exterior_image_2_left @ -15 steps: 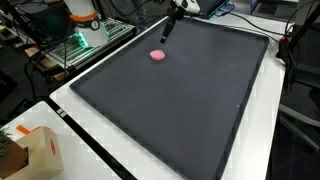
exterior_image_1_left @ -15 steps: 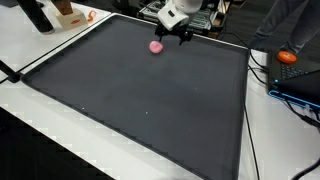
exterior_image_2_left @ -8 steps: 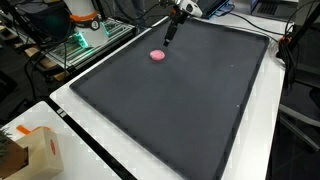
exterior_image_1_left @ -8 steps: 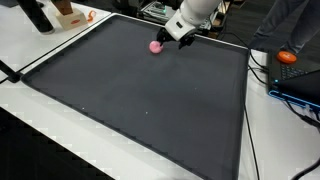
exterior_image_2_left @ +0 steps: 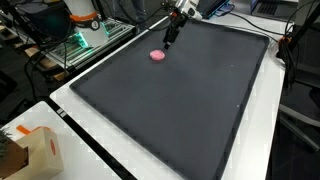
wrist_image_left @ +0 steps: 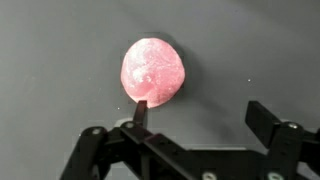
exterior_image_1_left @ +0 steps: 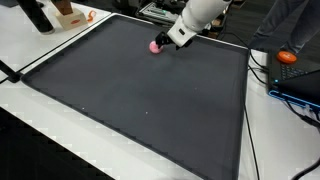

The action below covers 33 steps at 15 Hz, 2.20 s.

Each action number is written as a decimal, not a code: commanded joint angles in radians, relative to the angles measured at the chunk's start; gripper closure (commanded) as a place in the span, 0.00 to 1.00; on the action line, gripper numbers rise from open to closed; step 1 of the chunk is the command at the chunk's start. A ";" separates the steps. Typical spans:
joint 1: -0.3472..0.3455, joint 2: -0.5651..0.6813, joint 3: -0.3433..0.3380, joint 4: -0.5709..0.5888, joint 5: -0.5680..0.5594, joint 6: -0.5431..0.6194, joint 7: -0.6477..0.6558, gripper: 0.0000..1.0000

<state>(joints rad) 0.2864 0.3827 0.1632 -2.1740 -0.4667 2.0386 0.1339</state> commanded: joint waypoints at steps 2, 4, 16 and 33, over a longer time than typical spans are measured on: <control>0.008 0.034 -0.012 0.036 -0.032 -0.037 -0.034 0.00; 0.001 0.034 -0.017 0.044 -0.020 -0.034 -0.037 0.00; -0.149 -0.051 -0.070 0.037 0.256 0.007 -0.021 0.00; -0.371 -0.245 -0.211 -0.233 0.806 0.275 0.015 0.00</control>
<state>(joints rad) -0.0649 0.1990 -0.0368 -2.3014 0.2380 2.2239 0.1384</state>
